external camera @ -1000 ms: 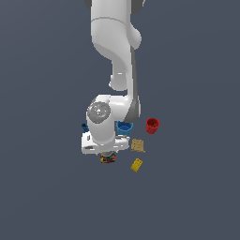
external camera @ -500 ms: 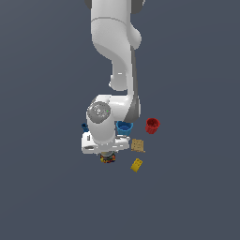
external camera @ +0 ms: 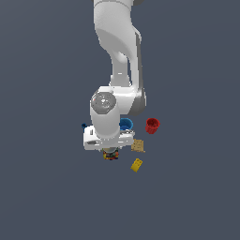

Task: Pick up a designated object from a clutter of objects.

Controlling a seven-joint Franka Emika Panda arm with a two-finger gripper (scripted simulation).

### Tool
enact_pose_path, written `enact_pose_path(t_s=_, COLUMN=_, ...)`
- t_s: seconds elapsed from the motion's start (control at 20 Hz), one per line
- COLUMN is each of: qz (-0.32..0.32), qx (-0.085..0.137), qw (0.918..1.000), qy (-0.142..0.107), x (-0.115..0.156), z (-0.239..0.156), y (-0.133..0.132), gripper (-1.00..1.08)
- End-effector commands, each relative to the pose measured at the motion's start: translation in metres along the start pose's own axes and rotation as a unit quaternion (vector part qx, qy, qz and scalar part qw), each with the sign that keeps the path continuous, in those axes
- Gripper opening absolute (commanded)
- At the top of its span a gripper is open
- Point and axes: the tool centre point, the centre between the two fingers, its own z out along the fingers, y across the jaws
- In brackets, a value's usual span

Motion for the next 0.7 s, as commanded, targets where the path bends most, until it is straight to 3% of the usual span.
enact_pose_path(t_s=0.0, qz=0.000, qx=0.000, qw=1.0000, qy=0.002, x=0.002, z=-0.021, y=-0.008, gripper=-1.00)
enact_pose_path(t_s=0.65, qz=0.000, qx=-0.001, qw=1.0000, qy=0.002, x=0.010, z=-0.161, y=-0.067, gripper=-1.00)
